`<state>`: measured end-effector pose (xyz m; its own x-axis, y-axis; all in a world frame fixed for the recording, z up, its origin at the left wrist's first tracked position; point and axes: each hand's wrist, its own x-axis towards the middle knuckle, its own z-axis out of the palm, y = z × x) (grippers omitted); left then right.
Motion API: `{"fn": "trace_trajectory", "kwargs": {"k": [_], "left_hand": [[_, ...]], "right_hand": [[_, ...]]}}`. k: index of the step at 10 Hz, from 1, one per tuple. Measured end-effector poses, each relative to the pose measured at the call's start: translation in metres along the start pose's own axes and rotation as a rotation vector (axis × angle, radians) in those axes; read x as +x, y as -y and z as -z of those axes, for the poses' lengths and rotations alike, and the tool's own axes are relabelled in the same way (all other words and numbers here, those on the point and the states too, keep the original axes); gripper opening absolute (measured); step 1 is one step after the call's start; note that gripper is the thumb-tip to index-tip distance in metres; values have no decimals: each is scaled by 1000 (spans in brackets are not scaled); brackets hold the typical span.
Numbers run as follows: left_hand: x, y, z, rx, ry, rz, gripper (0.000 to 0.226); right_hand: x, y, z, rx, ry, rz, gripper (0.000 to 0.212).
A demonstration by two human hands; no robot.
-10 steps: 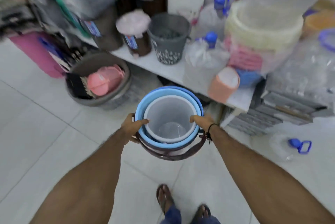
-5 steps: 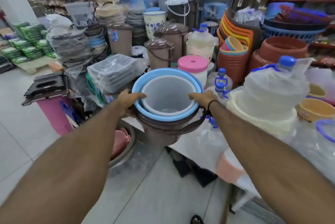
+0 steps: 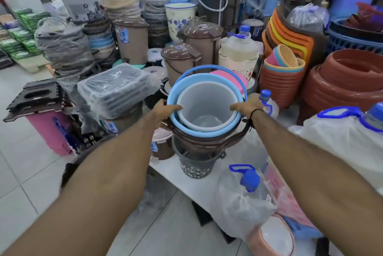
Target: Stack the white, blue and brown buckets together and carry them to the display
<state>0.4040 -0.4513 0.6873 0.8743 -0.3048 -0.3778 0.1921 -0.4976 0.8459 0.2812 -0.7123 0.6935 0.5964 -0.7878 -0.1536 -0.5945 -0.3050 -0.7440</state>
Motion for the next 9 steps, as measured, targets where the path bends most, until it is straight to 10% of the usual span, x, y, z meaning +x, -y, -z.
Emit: {"fn": "trace_trajectory", "kwargs": {"k": [6, 9], "left_hand": [[204, 115, -57, 203, 252, 382, 62], [245, 55, -54, 969, 359, -41, 87]], "right_hand": [[91, -98, -176, -89, 126, -525, 65], [121, -55, -141, -70, -168, -434, 64]]}}
